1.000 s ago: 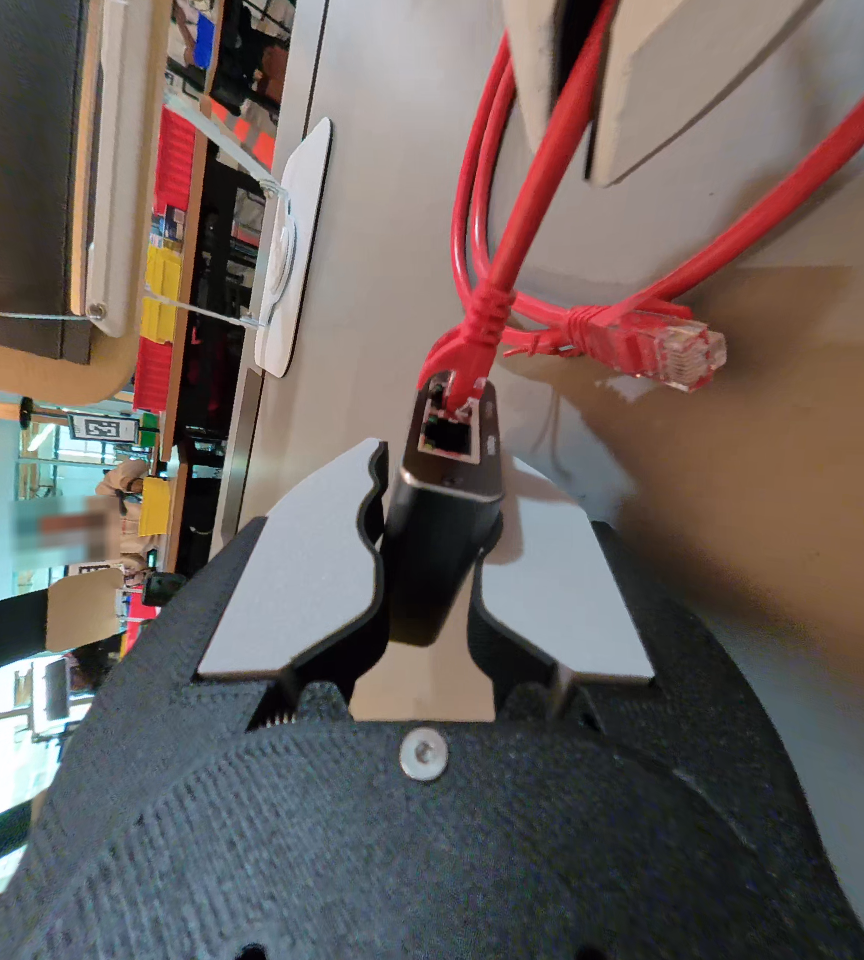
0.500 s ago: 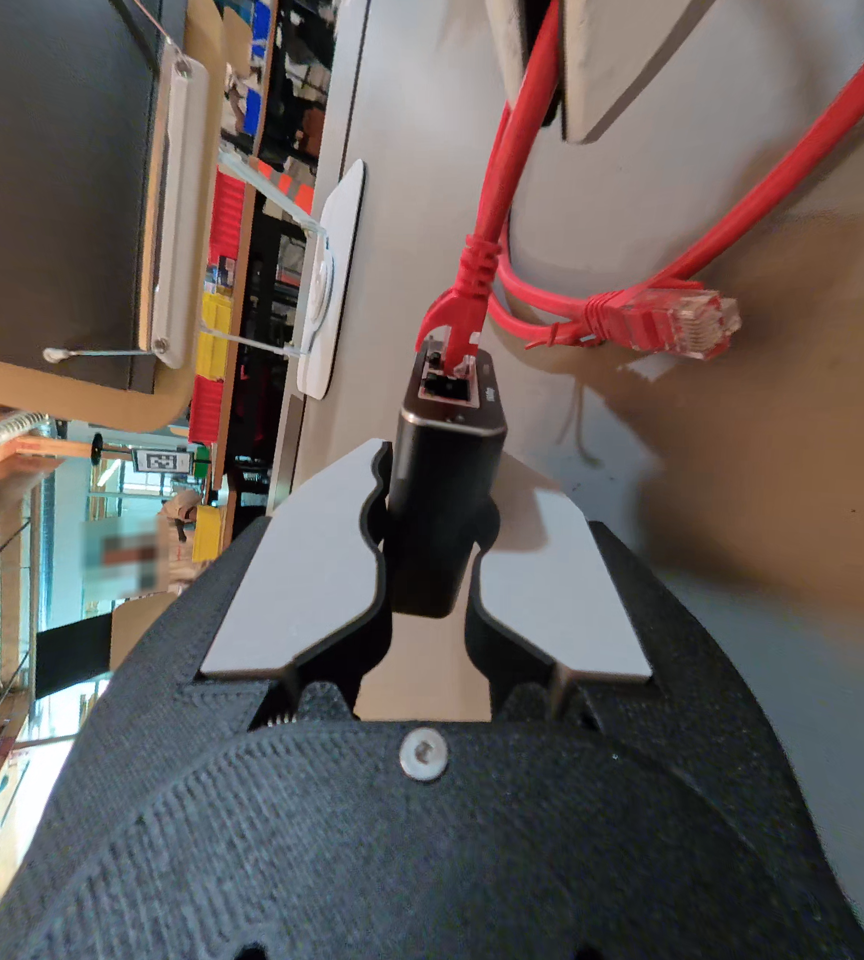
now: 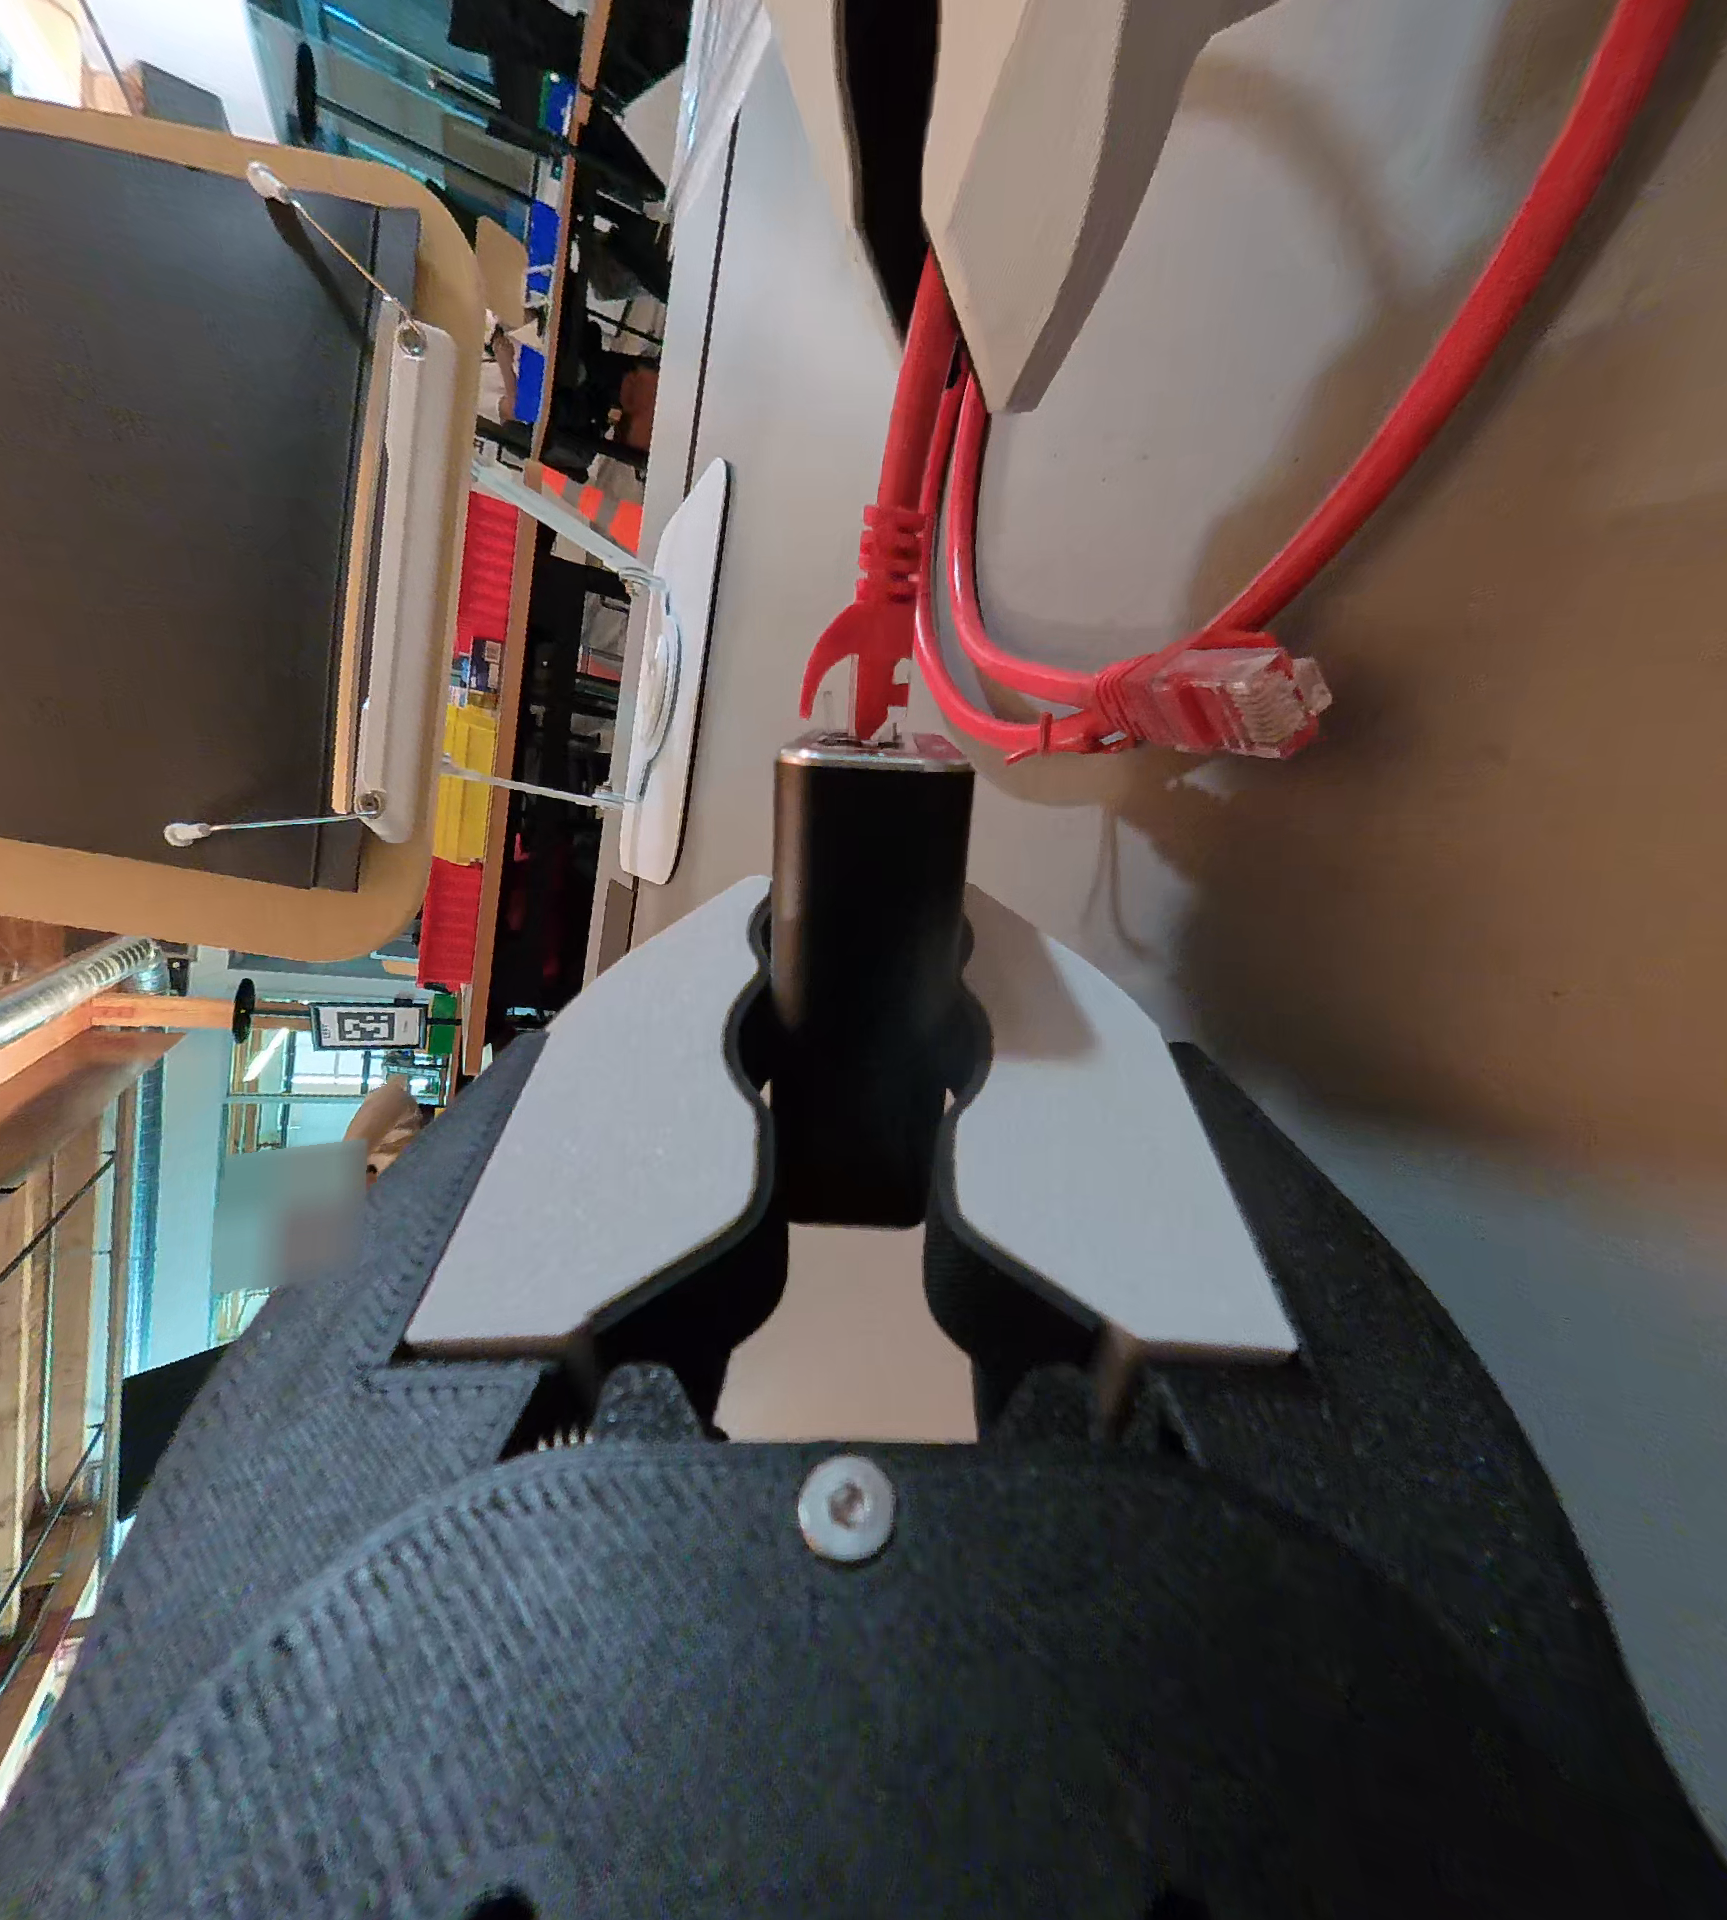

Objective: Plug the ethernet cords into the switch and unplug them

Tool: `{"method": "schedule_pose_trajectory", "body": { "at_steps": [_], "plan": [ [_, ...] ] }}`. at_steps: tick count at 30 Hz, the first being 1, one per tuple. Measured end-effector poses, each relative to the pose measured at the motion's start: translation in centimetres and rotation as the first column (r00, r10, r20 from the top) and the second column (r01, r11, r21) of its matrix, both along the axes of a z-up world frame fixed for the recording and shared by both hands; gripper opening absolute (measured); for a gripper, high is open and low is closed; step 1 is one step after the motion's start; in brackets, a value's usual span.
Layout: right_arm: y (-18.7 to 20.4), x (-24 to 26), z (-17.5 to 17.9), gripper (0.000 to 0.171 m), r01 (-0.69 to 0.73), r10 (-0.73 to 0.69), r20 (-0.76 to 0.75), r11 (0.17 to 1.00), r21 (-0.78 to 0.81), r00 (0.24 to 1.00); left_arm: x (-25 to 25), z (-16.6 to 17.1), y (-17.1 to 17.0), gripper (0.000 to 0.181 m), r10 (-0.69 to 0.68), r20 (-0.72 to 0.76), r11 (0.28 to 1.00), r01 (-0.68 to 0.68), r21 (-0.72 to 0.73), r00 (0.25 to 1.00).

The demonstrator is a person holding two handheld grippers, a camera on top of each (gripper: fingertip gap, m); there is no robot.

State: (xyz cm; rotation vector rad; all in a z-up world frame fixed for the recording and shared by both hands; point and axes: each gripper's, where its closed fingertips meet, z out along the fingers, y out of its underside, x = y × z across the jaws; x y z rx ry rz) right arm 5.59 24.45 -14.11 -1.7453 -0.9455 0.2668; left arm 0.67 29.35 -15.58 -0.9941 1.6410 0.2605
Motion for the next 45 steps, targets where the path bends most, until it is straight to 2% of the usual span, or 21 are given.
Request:
{"method": "schedule_pose_trajectory", "body": {
  "at_steps": [8, 14, 22, 25, 30, 36, 41, 45],
  "plan": [
    [0.2, 0.1, 0.9, 0.023, 0.013, -0.012, -0.055, 1.0, 0.022, 0.998, 0.2, -0.3, -0.1, 0.029, 0.012, -0.051, 0.999, -0.011, 0.033, 0.999],
    [0.5, 0.7, 3.1, 0.018, 0.048, -0.034, -0.178, 0.996, 0.079, 0.984, 0.2, -0.9, 0.0, 0.029, 0.015, -0.073, 0.999, -0.013, 0.032, 0.997],
    [0.4, 1.0, 4.1, 0.015, 0.057, -0.031, -0.209, 0.991, 0.119, 0.977, 0.2, -1.2, 0.2, 0.029, 0.025, -0.092, 0.999, -0.021, 0.039, 0.995],
    [0.1, 1.1, 5.1, 0.009, 0.057, -0.016, -0.229, 0.984, 0.171, 0.973, 0.1, -1.6, 0.5, 0.029, 0.043, -0.111, 0.999, -0.04, 0.03, 0.993],
    [0.2, 1.5, 5.8, 0.006, 0.074, -0.02, -0.255, 0.976, 0.204, 0.967, -1.4, -1.2, 2.8, 0.029, 0.169, -0.11, 0.985, -0.165, 0.045, 0.979],
    [0.6, 1.6, 6.3, 0.004, 0.105, -0.044, -0.256, 0.967, 0.231, 0.966, -4.5, -1.8, 5.8, 0.029, 0.348, -0.167, 0.938, -0.34, 0.071, 0.923],
    [1.0, 0.3, 9.2, 0.004, 0.114, -0.038, -0.227, 0.936, 0.332, 0.973, -4.4, -1.7, 5.5, 0.029, 0.337, -0.153, 0.941, -0.337, 0.031, 0.929],
    [2.3, -3.9, 13.6, 0.005, 0.026, 0.059, -0.192, 0.912, 0.409, 0.98, -4.0, -2.1, 5.2, 0.029, 0.318, -0.144, 0.946, -0.324, -0.019, 0.937]
  ]
}}
